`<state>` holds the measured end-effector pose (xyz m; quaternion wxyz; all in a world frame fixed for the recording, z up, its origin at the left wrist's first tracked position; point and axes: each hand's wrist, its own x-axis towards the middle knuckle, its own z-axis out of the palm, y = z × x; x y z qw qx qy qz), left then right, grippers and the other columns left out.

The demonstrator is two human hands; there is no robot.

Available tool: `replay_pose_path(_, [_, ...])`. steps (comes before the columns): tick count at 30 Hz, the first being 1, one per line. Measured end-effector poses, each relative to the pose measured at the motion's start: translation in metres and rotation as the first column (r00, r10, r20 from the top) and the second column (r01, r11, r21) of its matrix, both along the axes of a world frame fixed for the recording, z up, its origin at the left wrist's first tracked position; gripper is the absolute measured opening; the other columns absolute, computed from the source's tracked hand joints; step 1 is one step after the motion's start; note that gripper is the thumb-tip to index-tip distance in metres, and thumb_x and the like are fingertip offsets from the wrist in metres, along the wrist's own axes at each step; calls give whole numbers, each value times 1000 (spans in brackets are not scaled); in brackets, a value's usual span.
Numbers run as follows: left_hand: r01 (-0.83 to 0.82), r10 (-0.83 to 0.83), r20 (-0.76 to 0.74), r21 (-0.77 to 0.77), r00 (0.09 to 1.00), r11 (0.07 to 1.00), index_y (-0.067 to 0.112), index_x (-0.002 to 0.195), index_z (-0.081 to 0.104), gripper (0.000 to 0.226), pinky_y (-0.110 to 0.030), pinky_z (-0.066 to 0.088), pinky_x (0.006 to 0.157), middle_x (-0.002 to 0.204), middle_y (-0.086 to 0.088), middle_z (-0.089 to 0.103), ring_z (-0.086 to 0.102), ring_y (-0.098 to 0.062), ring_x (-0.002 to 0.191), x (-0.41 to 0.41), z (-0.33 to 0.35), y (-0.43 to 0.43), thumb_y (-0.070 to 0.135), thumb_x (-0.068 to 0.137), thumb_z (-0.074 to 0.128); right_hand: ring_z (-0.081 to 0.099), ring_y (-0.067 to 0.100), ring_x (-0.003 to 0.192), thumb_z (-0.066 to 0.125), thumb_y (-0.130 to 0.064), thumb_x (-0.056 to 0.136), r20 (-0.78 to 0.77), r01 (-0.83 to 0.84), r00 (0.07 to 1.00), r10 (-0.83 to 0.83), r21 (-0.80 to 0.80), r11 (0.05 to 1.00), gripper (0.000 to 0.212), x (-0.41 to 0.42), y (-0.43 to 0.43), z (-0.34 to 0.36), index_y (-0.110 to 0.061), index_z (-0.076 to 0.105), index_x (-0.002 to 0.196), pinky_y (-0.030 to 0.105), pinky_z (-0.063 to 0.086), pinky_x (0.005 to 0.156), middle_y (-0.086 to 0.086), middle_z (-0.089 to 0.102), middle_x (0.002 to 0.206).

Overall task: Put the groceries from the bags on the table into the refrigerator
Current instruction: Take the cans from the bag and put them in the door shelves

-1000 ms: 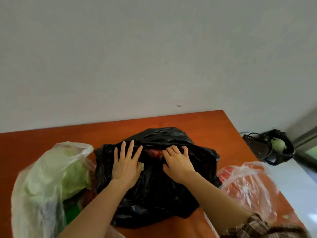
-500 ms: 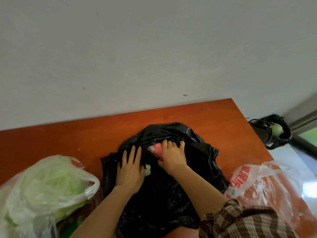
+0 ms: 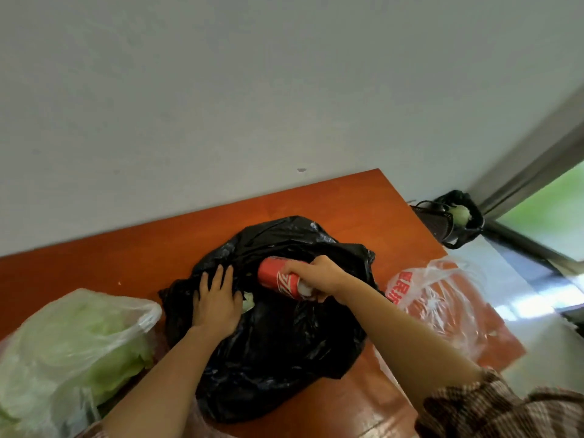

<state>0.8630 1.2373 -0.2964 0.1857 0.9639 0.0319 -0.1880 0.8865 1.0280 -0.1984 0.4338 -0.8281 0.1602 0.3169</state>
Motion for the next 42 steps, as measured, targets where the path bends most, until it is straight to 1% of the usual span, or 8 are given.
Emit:
replay_pose_path(9, [170,-109,352,-146,930,975,9,151,16,57,-35,6,120,158,-9,15,5,-24,147,-11,81,-88,28,101,33,65,25,78,71,-49,73,21,392,902,-431,381,838,56,-91,-91,64,-7,61,108,32,50,65,16,68,92])
replay_pose_path(13, [347,-237,456,-173,858,922,6,150,20,54,-32,5,118,158,-12,15,6,-24,146,-44,129,-170,25,101,34,63,23,86,66,-42,83,90,441,839,-537,468,766,38,-162,-152,103,-15,56,108,32,52,73,12,64,99])
replay_pose_path(20, [606,-450,547,-138,706,784,5,148,24,51,-37,5,119,156,-14,20,10,-25,146,-163,184,-339,21,100,29,62,22,87,61,-39,86,163,605,594,-788,554,572,25,-339,-270,149,-19,54,99,31,52,78,11,64,98])
replay_pose_path(23, [660,-462,567,-206,682,722,9,146,28,52,-39,12,117,155,-13,24,16,-27,143,-234,212,-416,22,97,37,64,22,83,65,-37,84,213,629,478,-852,594,502,35,-428,-324,172,-14,54,109,28,52,70,13,64,99])
replay_pose_path(27, [791,-537,621,-241,571,562,10,146,30,53,-38,16,115,154,-14,24,17,-27,143,-328,245,-510,23,96,42,66,22,82,70,-38,69,273,636,324,-906,646,422,51,-541,-385,199,-13,56,111,31,55,73,12,67,100])
replay_pose_path(33, [925,-611,700,-213,370,316,11,146,31,52,-41,21,113,153,-15,25,18,-29,142,-459,289,-626,22,96,43,61,26,98,59,-26,88,344,670,55,-937,683,290,21,-679,-452,221,-17,54,106,36,51,87,14,63,108])
replay_pose_path(38, [981,-637,746,-155,194,117,19,146,28,52,-41,22,115,155,-7,23,17,-24,144,-556,313,-717,31,98,42,63,25,103,71,-37,73,428,730,-100,-898,645,226,58,-769,-514,233,-17,50,124,32,52,81,12,64,118])
replay_pose_path(42, [993,-649,757,-115,80,-12,20,147,25,54,-39,20,115,157,-5,19,13,-23,145,-621,326,-798,34,98,42,66,21,98,71,-37,63,481,762,-217,-849,627,161,66,-831,-571,251,-16,54,123,30,52,79,10,69,110])
